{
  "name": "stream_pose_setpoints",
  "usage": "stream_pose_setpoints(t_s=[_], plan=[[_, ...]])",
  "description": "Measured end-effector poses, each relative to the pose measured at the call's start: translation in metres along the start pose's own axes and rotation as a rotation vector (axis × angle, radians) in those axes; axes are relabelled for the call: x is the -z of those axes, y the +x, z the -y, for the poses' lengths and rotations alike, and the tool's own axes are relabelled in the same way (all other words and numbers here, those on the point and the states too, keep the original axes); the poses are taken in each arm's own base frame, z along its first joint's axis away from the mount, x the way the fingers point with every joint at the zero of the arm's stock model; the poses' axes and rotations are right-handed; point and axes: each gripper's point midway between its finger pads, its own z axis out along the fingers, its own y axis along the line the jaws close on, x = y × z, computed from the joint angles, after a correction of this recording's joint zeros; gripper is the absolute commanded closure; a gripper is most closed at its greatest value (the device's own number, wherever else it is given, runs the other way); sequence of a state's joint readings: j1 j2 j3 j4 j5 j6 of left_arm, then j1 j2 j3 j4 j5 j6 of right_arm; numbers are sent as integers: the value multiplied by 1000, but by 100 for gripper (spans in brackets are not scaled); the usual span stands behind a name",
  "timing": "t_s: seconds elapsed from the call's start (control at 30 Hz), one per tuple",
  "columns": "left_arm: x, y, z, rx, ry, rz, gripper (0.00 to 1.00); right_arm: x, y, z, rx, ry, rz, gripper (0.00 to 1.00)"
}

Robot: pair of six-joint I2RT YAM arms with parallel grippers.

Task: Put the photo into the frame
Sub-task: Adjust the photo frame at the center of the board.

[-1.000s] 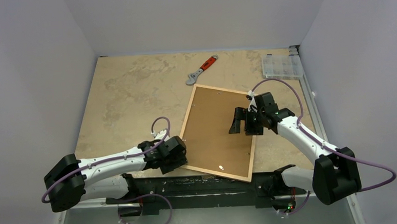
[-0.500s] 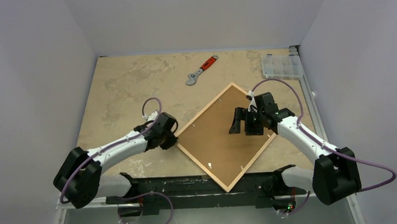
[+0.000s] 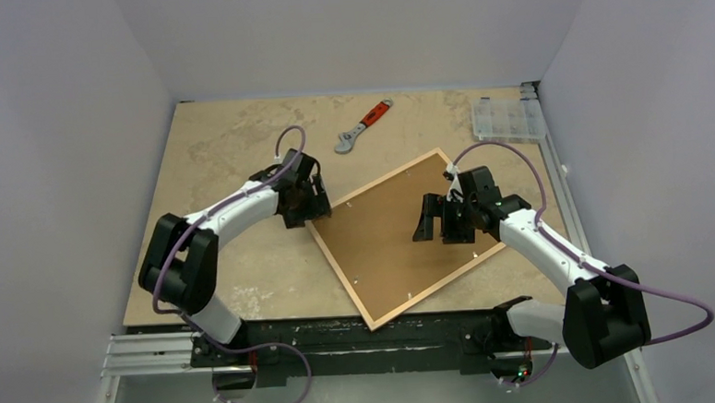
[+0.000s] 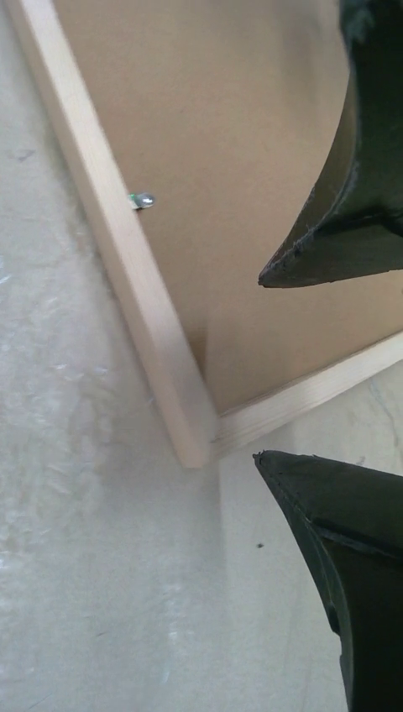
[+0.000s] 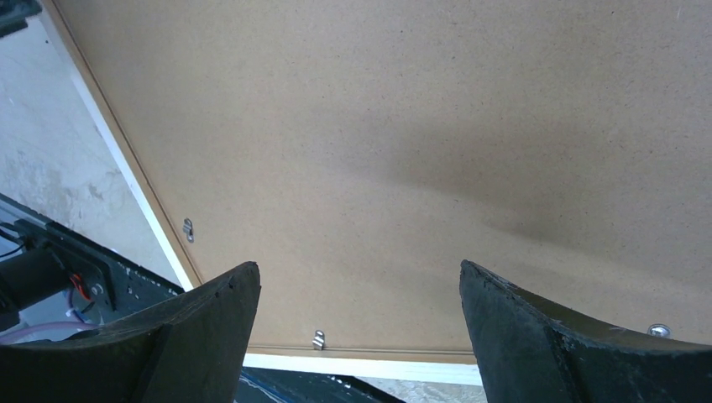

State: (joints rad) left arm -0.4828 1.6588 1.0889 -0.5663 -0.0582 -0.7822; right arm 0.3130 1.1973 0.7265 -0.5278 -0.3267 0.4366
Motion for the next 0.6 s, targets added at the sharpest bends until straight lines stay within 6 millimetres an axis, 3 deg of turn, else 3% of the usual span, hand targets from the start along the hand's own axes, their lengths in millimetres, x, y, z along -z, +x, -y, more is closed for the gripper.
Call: stream_pose_setpoints(t_s=[0.07, 0.17, 0.37, 0.47, 0.6], plan=[[9, 9, 2, 0, 52, -1, 29, 0, 0, 0, 0, 2, -1, 13], [24, 39, -9, 19, 97, -15, 29, 0, 1, 1, 0, 2, -2, 13], [28, 132, -13, 24, 132, -122, 30, 0, 1, 0, 1, -1, -3, 13], [31, 141, 6, 47, 192, -112, 35, 2, 0, -2, 4, -8, 5, 13], [25, 142, 20, 95, 204, -108, 54, 5, -1, -3, 8, -15, 17, 13]])
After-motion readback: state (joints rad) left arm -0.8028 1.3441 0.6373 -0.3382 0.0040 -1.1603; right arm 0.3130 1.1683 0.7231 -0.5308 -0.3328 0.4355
